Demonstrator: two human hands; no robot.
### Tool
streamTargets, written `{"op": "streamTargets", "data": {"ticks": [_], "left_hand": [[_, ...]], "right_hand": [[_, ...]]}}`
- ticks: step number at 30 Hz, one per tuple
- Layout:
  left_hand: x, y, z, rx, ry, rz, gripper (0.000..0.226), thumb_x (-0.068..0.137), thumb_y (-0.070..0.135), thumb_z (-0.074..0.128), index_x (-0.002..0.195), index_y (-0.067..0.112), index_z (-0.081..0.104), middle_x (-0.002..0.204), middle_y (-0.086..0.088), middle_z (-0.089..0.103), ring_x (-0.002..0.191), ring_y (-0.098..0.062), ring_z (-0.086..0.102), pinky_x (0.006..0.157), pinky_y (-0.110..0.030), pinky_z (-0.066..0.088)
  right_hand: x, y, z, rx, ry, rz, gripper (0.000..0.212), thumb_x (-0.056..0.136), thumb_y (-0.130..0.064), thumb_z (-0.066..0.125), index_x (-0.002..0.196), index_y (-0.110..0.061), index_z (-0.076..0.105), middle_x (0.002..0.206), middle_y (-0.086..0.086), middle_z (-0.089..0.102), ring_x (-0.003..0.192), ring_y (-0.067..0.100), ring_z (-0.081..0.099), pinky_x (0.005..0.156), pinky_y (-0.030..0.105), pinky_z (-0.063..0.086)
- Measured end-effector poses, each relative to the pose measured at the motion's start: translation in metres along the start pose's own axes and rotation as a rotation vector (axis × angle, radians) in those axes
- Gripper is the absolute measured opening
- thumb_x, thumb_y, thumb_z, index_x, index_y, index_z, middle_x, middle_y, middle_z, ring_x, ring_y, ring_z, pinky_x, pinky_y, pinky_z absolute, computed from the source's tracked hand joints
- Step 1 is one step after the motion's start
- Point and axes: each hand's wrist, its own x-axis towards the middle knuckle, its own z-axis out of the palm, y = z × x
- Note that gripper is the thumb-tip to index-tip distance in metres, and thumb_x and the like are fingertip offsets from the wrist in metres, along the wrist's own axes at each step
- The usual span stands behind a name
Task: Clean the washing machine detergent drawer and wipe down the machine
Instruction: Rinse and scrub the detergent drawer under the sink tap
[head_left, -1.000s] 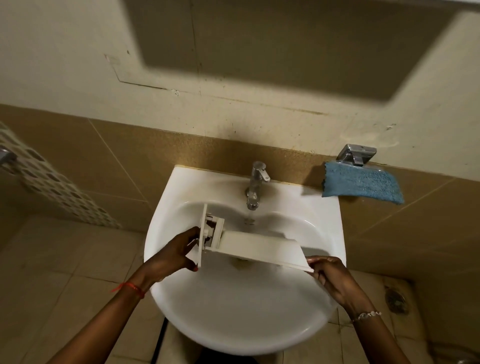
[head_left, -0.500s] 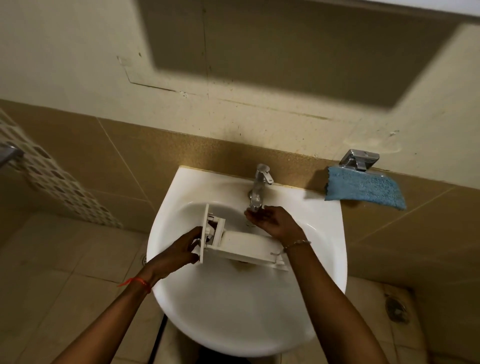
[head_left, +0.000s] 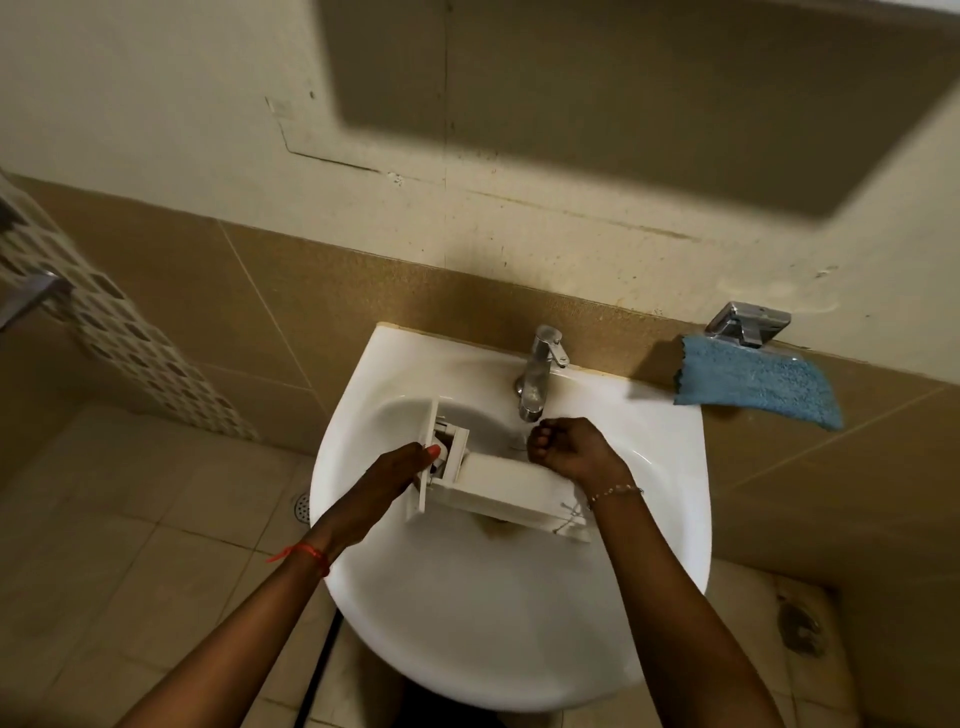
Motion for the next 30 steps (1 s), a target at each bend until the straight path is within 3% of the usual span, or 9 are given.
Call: {"op": "streamTargets", "data": {"ticks": [3,6,8,10,14,20,25,28,30], "left_hand": [[0.002,-0.003,-0.002,-0.01,0.025,0.013,0.086,0.03,0.087,0.064,0.092,0.027,0.06,0.081,0.027,0.069,0.085,0.018,0.059,0.083,-0.005,0.045],[0.003,-0.005,0.0,-0.015,0.03,-0.013,0.06,0.059,0.073,0.065,0.1,0.03,0.059,0.1,0.021,0.062,0.111,0.004,0.055,0.096,-0.019,0.037],[0.003,-0.006,-0.002,0.004,0.039,-0.006,0.07,0.047,0.077,0.065,0.099,0.031,0.058,0.098,0.025,0.063,0.105,0.007,0.056,0.1,-0.02,0.038],[0.007,-0.007,-0.003,0.053,0.038,0.027,0.086,0.037,0.088,0.06,0.099,0.029,0.061,0.097,0.022,0.066,0.097,0.01,0.059,0.1,-0.021,0.041],[0.013,-0.011,-0.008,0.076,0.012,0.034,0.086,0.043,0.089,0.056,0.102,0.028,0.063,0.101,0.017,0.068,0.099,0.006,0.06,0.092,-0.02,0.041],[0.016,-0.017,-0.011,0.101,0.022,0.036,0.098,0.047,0.087,0.058,0.103,0.006,0.061,0.104,0.0,0.06,0.1,-0.009,0.053,0.092,-0.022,0.04],[0.014,-0.017,-0.01,0.083,0.02,0.002,0.056,0.052,0.072,0.065,0.084,0.026,0.059,0.089,0.007,0.057,0.087,-0.005,0.052,0.083,-0.02,0.039],[0.014,-0.02,-0.015,0.115,-0.003,-0.003,0.032,0.076,0.047,0.066,0.097,0.023,0.059,0.091,0.005,0.067,0.095,-0.013,0.059,0.084,-0.022,0.043],[0.012,-0.019,-0.022,0.123,-0.049,-0.038,0.057,0.063,0.051,0.075,0.109,0.02,0.058,0.099,0.004,0.071,0.1,-0.012,0.063,0.088,-0.022,0.046]], "right_hand": [[-0.02,0.021,0.008,-0.212,0.082,-0.301,0.035,0.093,-0.002,0.031,0.061,-0.007,0.046,0.052,0.009,0.047,0.05,0.018,0.044,0.051,0.026,0.032],[-0.023,0.077,0.021,-0.694,0.091,-0.849,0.027,0.091,0.0,0.04,0.078,-0.003,0.063,0.077,0.009,0.062,0.07,0.009,0.058,0.071,0.024,0.046],[-0.02,0.111,0.028,-1.053,0.099,-1.123,0.029,0.094,-0.006,0.037,0.098,0.002,0.064,0.097,0.013,0.066,0.091,0.015,0.061,0.091,0.02,0.046],[-0.018,0.124,0.03,-1.385,0.158,-1.275,0.047,0.101,-0.017,0.023,0.104,0.004,0.065,0.102,0.018,0.068,0.098,0.026,0.066,0.094,0.026,0.046],[-0.025,0.108,0.015,-1.755,0.218,-1.344,0.054,0.102,-0.029,0.017,0.112,-0.004,0.063,0.107,0.013,0.069,0.103,0.027,0.065,0.088,0.037,0.054],[-0.028,0.083,-0.051,-1.972,0.278,-1.255,0.066,0.098,-0.051,0.01,0.134,-0.008,0.047,0.132,0.01,0.056,0.121,0.023,0.055,0.105,0.038,0.029],[-0.031,0.071,-0.09,-1.84,0.307,-1.259,0.064,0.099,-0.052,0.015,0.135,-0.01,0.048,0.135,0.007,0.055,0.125,0.021,0.052,0.109,0.028,0.031],[-0.041,0.063,-0.097,-1.554,0.448,-1.136,0.049,0.1,-0.042,0.031,0.121,-0.01,0.062,0.112,0.007,0.067,0.105,0.019,0.062,0.094,0.025,0.04],[-0.049,0.05,-0.101,-1.21,0.431,-0.941,0.037,0.099,-0.031,0.041,0.082,-0.013,0.069,0.065,0.002,0.062,0.061,0.004,0.056,0.066,0.027,0.042]]}}
